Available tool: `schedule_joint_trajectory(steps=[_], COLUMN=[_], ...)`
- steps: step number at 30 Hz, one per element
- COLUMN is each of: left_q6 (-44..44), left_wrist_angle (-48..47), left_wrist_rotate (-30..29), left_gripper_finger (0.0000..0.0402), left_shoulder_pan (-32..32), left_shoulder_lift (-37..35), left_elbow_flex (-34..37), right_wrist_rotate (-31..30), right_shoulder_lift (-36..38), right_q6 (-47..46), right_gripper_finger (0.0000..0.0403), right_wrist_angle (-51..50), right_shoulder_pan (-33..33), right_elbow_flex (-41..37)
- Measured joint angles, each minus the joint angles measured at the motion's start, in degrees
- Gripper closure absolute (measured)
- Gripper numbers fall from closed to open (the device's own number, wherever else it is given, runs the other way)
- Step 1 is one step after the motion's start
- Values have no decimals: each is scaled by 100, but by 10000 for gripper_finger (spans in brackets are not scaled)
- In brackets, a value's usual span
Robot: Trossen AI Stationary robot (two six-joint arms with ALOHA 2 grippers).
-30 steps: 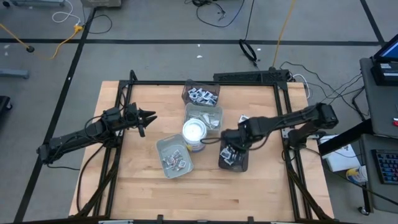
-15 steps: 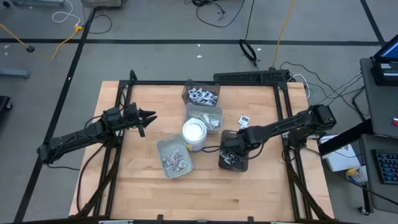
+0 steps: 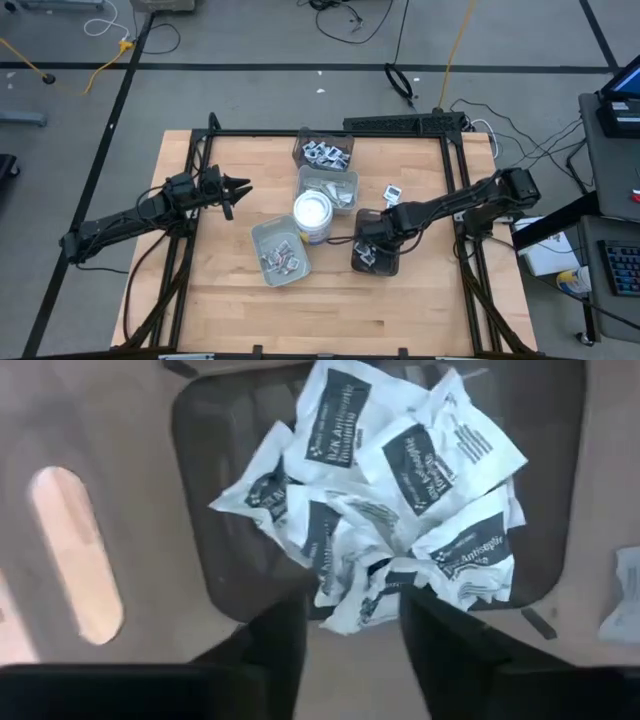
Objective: Pick & Place First Aid Supplies
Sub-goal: Put the towelette pack into the bottom transparent black bin
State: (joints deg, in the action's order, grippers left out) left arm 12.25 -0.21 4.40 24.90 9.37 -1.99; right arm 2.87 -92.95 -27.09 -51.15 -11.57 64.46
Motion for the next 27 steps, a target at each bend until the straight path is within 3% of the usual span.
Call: schedule_joint_trajectory(steps=[4, 7, 27], left_q6=[-2, -2, 0], left_wrist_angle=[-1, 0, 0], left_wrist_rotate=[0, 0, 0], left_gripper_finger=[273, 272, 273], left_shoulder_pan=[1, 0, 1], left_shoulder_lift=[0, 0, 0], left_elbow_flex=[0, 1, 0], right_wrist_rotate=[12, -4, 18], right_shoulder_lift=[49, 173, 322], right_q6=[174, 187, 377], right_gripper_finger=[220, 203, 211], right_wrist_angle=[-392, -632, -1250], right_shoulder_pan=[146, 372, 2642], right_elbow_flex=[261, 509, 807])
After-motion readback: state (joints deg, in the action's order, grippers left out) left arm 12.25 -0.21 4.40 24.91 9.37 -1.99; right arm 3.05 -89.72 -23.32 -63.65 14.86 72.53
